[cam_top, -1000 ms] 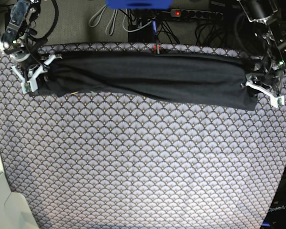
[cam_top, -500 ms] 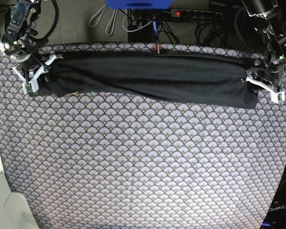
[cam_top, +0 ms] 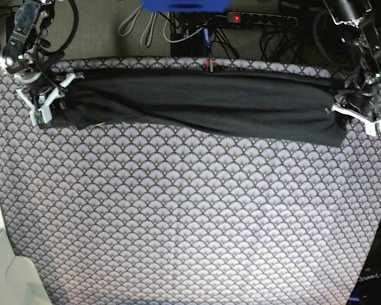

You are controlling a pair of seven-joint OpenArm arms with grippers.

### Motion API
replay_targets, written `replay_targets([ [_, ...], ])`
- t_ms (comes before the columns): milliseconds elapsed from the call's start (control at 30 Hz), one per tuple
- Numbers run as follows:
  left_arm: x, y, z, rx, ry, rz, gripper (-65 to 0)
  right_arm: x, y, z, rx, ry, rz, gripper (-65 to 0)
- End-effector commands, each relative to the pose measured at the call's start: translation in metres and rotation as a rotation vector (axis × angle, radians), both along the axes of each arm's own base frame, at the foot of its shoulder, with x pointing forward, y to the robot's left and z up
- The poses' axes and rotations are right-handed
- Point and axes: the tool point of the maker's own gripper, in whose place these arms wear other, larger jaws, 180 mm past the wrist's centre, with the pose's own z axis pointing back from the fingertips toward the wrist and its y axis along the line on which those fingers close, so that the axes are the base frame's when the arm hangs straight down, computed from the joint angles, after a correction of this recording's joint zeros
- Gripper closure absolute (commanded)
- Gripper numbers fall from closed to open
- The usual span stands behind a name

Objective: Fold the T-shirt properly

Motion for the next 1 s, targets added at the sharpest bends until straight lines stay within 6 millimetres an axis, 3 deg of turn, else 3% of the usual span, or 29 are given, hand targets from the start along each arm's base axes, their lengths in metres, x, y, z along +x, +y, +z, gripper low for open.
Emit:
replay_targets([
  [0, -0.054, -0.013, -0.044, -0.013, 0.290, -0.032, -0.1, -0.001, -0.004, 0.001, -0.022, 0.013, 0.005, -10.6],
  [200, -0.026, -0.014, 0.003, 0.075, 0.158, -0.069, -0.5, -0.001, -0.004, 0.001, -0.022, 0.013, 0.005, -10.6],
  [433, -0.002, -0.052, 0.073, 0.134, 0.040, -0.134, -0.5, 0.000, -0.004, 0.002, -0.022, 0.010, 0.005, -10.6],
  [633, 0.005, -0.075, 0.112, 0.225, -0.029, -0.115, -0.5, 0.000, -0.004, 0.002, -0.022, 0.010, 0.005, -10.6],
  [767, 0.015, -0.122, 0.108, 0.242, -0.021, -0.235, -0.5, 0.000, -0.004, 0.002, -0.022, 0.010, 0.005, -10.6],
  [967, 0.025, -0.215, 0.104, 0.199, -0.045, -0.470, -0.5, 0.006, -0.004, 0.005, -0.023, 0.000, 0.006, -10.6],
])
